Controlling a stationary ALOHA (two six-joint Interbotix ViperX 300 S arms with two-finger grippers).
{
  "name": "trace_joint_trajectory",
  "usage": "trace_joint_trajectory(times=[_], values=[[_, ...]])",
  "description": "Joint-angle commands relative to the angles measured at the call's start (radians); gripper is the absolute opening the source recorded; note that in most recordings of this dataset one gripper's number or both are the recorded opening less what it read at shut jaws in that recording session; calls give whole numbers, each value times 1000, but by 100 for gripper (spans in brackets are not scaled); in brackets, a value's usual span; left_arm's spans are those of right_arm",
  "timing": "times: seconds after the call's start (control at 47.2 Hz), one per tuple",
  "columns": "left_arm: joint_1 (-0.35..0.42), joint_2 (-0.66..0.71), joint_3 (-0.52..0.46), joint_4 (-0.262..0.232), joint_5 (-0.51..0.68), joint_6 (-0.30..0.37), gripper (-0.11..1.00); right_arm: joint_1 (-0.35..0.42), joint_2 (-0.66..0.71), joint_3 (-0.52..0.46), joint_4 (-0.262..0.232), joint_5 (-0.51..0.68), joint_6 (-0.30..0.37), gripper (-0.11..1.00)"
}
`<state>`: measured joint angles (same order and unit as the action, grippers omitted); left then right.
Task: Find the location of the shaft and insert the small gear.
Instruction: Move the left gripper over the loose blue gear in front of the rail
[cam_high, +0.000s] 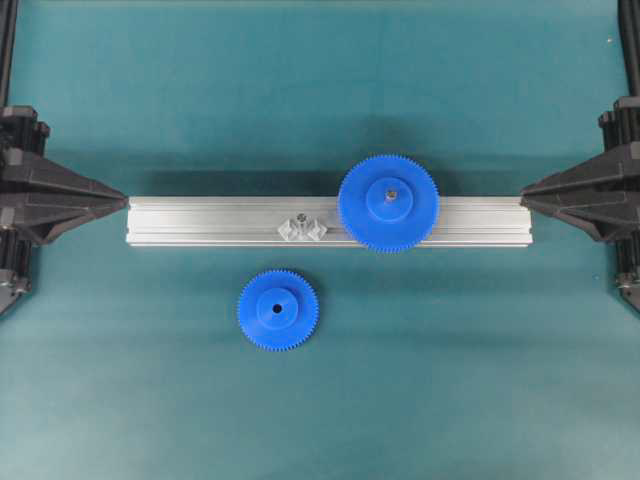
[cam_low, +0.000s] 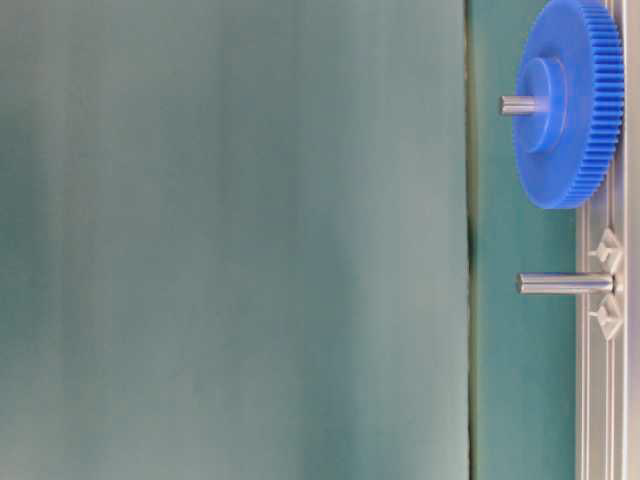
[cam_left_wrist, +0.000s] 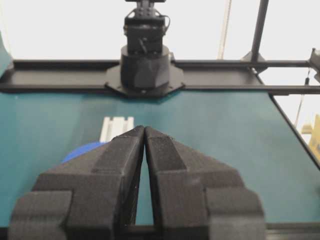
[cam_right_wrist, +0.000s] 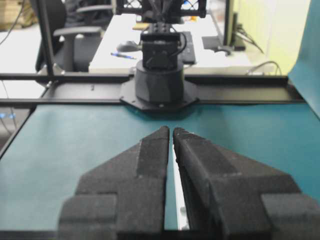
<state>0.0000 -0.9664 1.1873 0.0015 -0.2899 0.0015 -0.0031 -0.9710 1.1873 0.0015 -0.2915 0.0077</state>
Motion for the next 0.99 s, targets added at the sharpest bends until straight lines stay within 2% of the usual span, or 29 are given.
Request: trace_joint_trajectory(times=[0.0,0.063,0.169,0.275,0.529,0.72,0.974], values=[[-8,17,9,12,11,-14,11,9,11,8,3,-15,-5,16],[-20,18,5,12,26,-17,14,9,3,31,9,-21,2,19],[-26,17,-6,12,49,-18,5,15,-18,57,23,-28,29,6],[-28,21,-23,12,94,-20,2,15,-49,64,23,-11,66,0],[-32,78,-95,12,245,-60,2,11,-81,58,23,133,104,0],[-34,152,-146,12,279,-87,2,11,-83,60,23,198,118,0],[-64,264,-190,12,321,-91,2,9,-81,63,23,253,150,0]])
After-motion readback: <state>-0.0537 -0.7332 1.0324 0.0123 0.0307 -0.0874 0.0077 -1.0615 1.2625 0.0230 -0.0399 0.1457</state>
